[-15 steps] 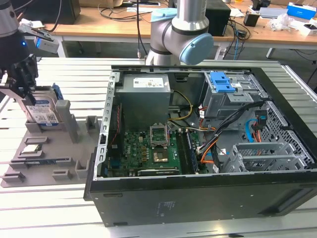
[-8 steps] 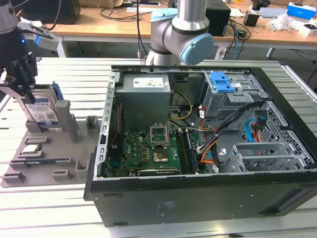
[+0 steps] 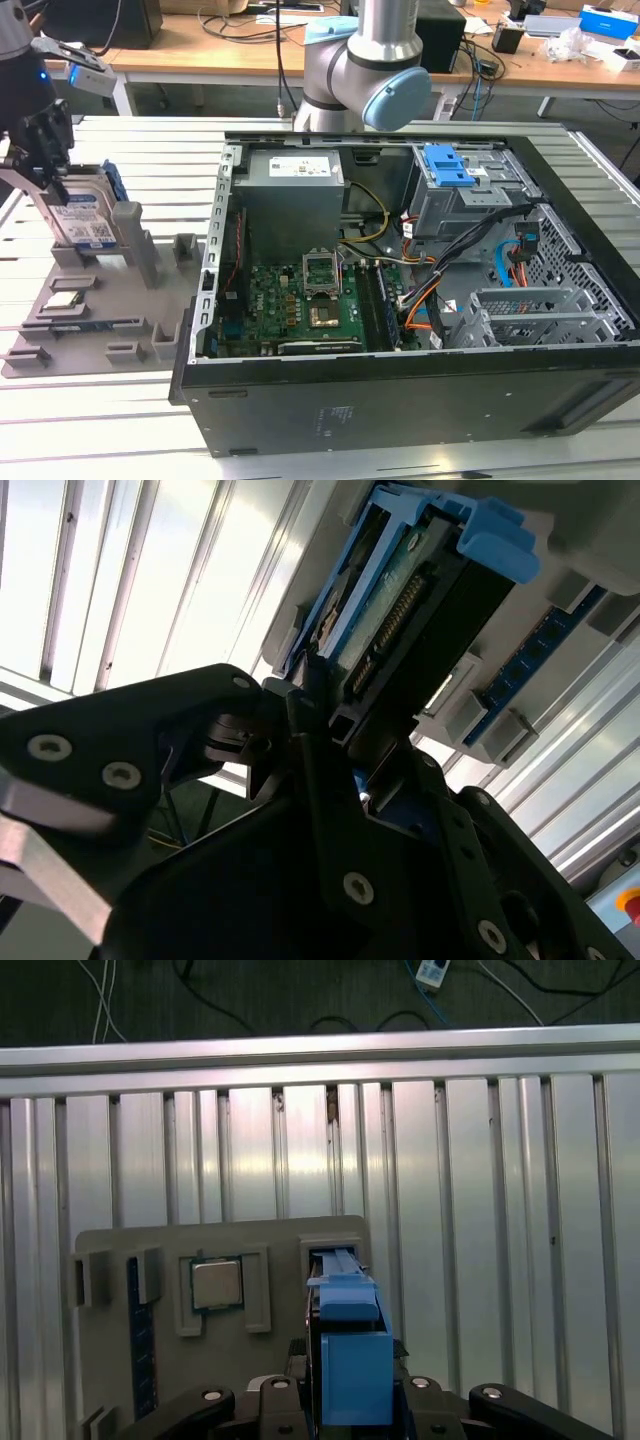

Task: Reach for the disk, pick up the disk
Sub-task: 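Pick up the disk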

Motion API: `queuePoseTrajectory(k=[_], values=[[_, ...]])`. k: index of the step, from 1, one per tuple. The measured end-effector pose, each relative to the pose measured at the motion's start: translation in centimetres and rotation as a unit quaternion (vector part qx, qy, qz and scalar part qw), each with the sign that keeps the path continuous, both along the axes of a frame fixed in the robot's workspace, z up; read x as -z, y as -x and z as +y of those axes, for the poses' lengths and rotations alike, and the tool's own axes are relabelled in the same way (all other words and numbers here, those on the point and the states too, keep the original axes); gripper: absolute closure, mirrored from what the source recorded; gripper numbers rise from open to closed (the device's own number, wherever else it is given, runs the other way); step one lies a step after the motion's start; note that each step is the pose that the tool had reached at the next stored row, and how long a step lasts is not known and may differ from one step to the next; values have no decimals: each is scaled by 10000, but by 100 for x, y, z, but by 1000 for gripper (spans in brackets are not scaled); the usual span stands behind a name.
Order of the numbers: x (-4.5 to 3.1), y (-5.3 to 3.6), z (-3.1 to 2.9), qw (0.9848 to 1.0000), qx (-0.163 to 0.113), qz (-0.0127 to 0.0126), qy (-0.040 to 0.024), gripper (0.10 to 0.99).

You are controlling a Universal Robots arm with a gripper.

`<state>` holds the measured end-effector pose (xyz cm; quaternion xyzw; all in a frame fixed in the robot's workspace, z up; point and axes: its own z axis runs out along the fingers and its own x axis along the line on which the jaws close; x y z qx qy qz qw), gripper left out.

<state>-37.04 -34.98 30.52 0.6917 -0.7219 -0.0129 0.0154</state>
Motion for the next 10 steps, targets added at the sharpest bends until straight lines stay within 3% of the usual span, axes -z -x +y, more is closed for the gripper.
queuePoseTrajectory(k=[10], values=[[-149,-1,1,10000,0,0,6,722]])
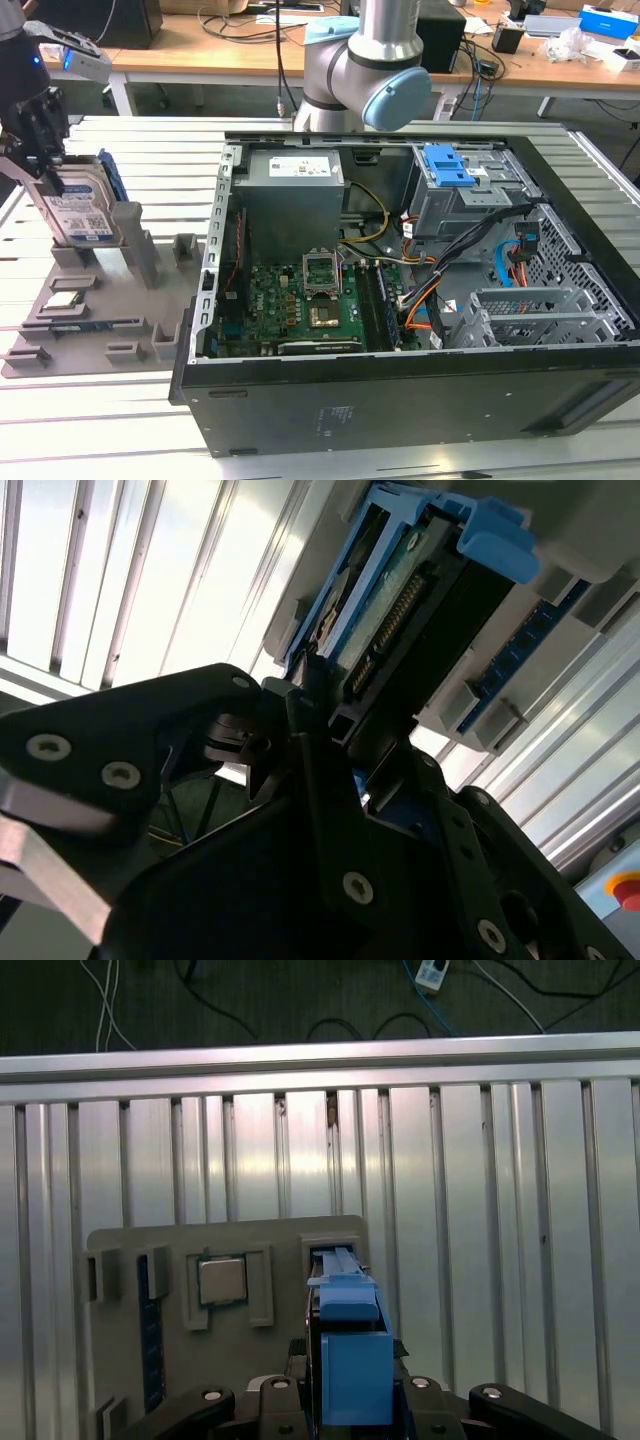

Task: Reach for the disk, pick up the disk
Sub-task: 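Pick up the disk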

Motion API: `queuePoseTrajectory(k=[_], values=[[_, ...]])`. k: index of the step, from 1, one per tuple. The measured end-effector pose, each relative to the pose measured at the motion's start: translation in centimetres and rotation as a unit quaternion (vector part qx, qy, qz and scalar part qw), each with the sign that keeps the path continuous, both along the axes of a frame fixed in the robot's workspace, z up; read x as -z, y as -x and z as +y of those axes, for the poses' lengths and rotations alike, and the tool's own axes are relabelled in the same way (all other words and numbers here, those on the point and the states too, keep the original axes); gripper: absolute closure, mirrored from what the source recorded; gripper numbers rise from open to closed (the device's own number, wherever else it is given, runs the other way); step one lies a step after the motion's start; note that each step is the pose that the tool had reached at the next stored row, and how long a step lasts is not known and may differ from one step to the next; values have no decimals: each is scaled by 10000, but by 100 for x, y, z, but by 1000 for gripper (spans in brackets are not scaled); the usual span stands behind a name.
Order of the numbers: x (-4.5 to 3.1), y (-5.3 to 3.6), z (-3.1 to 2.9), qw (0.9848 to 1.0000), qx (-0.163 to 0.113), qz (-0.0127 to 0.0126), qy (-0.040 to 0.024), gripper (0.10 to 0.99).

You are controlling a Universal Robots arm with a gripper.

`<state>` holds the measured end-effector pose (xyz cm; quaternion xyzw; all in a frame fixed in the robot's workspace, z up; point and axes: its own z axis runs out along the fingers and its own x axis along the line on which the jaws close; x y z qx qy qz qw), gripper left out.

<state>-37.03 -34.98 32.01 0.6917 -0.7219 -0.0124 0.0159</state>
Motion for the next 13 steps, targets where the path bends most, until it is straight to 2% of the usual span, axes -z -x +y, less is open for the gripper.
queuePoseTrajectory(k=[13], values=[[-217,0,2,10000,0,0,4,722]])
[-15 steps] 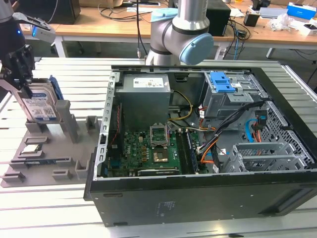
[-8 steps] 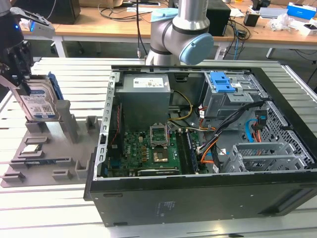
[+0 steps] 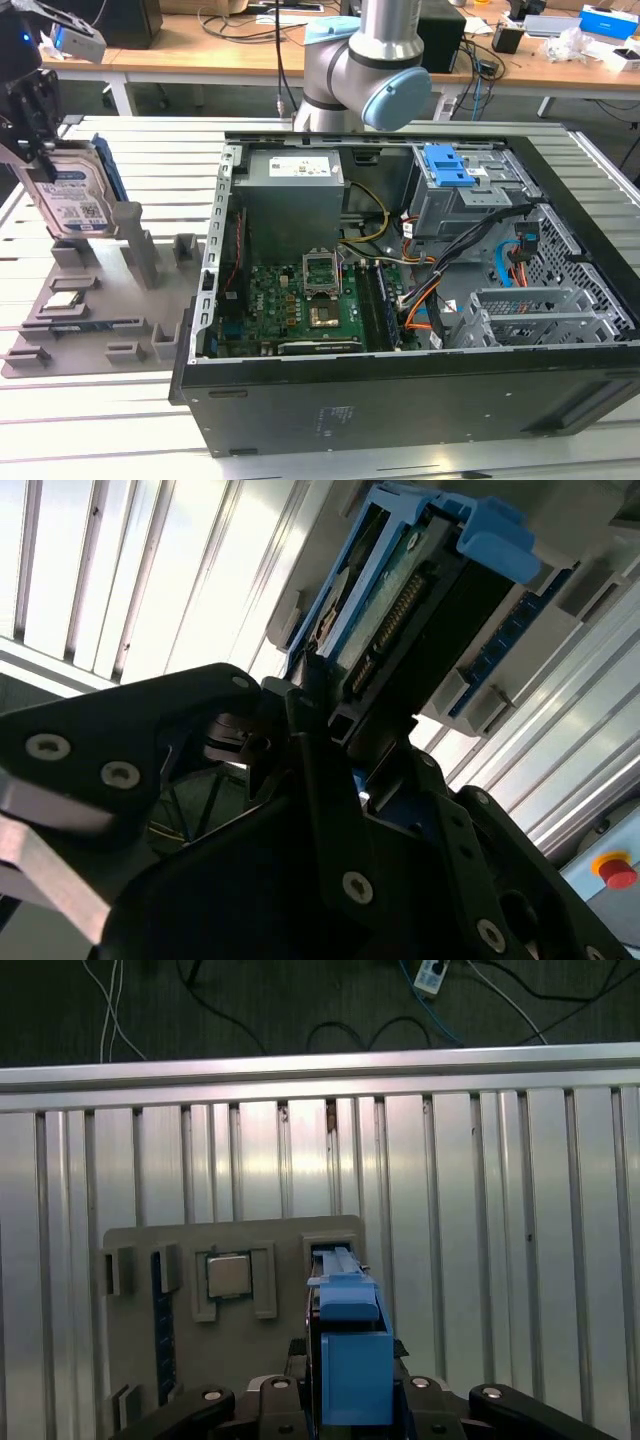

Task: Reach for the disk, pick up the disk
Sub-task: 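Pick up the disk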

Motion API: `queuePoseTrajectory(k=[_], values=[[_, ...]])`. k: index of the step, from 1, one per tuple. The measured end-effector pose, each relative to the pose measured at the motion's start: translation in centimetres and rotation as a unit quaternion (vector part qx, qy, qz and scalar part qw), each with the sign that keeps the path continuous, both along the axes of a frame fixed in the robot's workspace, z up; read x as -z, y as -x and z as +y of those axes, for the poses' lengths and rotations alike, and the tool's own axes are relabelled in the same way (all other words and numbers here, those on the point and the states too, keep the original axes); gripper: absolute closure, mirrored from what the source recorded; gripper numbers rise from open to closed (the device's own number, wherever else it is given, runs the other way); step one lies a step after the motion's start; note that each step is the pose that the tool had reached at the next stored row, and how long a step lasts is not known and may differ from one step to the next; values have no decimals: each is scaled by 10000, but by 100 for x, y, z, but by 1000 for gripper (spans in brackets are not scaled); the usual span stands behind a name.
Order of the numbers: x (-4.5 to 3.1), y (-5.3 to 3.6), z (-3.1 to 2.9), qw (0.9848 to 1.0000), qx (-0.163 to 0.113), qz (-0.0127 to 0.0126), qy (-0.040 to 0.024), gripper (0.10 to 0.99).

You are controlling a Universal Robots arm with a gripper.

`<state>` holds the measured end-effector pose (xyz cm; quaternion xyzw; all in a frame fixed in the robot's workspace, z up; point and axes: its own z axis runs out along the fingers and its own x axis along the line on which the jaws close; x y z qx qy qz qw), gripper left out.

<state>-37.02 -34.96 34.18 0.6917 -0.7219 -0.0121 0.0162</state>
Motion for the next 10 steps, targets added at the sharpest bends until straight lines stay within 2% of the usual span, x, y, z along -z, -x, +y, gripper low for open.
queuePoseTrajectory(k=[2,10], values=[[-51,0,0,10000,0,0,0,722],[-170,0,0,10000,0,0,0,722]])
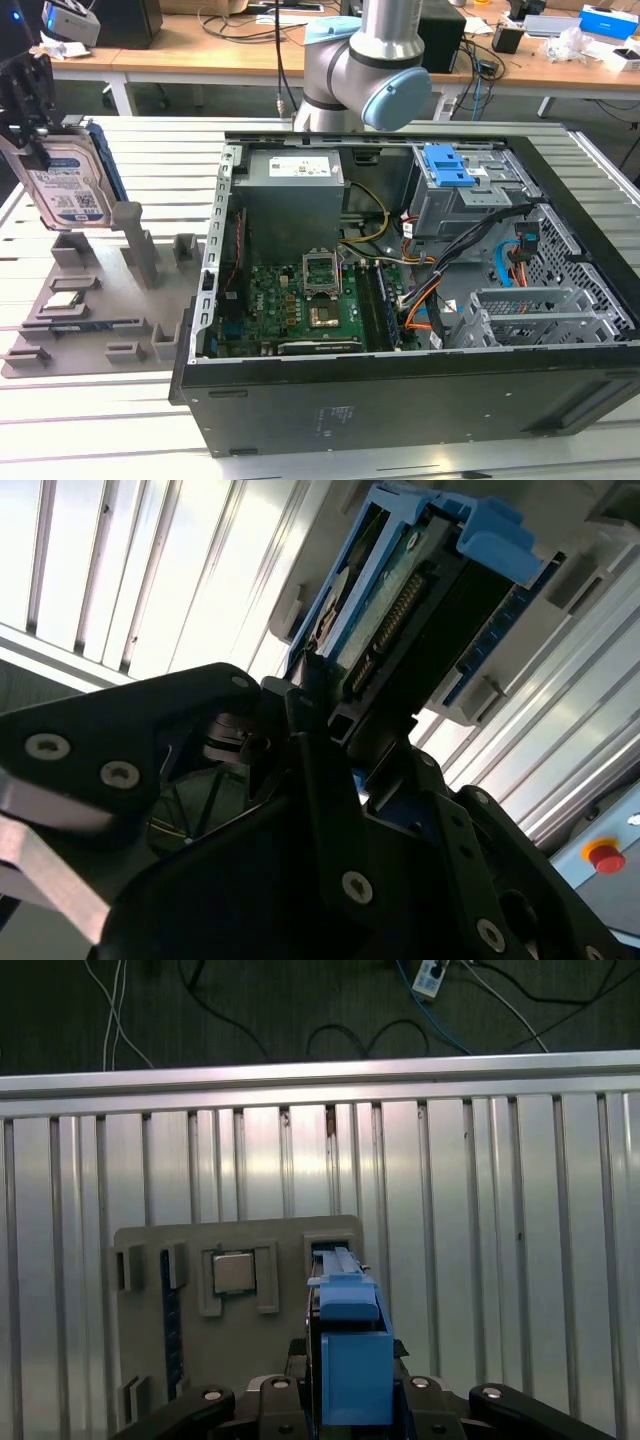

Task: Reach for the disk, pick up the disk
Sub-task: 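Pick up the disk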

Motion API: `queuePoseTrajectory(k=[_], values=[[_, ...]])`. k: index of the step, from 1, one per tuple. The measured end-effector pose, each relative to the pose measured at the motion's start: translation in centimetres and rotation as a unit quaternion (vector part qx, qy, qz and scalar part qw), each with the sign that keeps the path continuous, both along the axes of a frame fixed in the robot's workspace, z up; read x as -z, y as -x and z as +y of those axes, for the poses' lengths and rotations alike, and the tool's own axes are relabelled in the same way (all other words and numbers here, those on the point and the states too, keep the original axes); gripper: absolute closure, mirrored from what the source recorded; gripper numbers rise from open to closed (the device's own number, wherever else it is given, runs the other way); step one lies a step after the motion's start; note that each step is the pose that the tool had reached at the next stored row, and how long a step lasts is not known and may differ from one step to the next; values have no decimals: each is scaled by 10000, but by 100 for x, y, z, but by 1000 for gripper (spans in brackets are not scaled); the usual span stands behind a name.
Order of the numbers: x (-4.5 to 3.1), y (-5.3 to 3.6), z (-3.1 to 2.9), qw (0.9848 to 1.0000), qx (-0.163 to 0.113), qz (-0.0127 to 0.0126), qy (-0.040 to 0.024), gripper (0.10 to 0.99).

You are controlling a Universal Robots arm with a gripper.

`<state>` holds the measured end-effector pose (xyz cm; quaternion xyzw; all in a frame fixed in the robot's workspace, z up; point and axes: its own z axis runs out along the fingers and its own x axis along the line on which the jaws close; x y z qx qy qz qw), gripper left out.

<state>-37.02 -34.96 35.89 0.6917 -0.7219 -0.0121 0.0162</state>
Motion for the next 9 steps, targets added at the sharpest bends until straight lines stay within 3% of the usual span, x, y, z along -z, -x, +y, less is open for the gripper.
queuePoseTrajectory(k=[9], values=[[-167,0,0,10000,0,-1,0,722]])
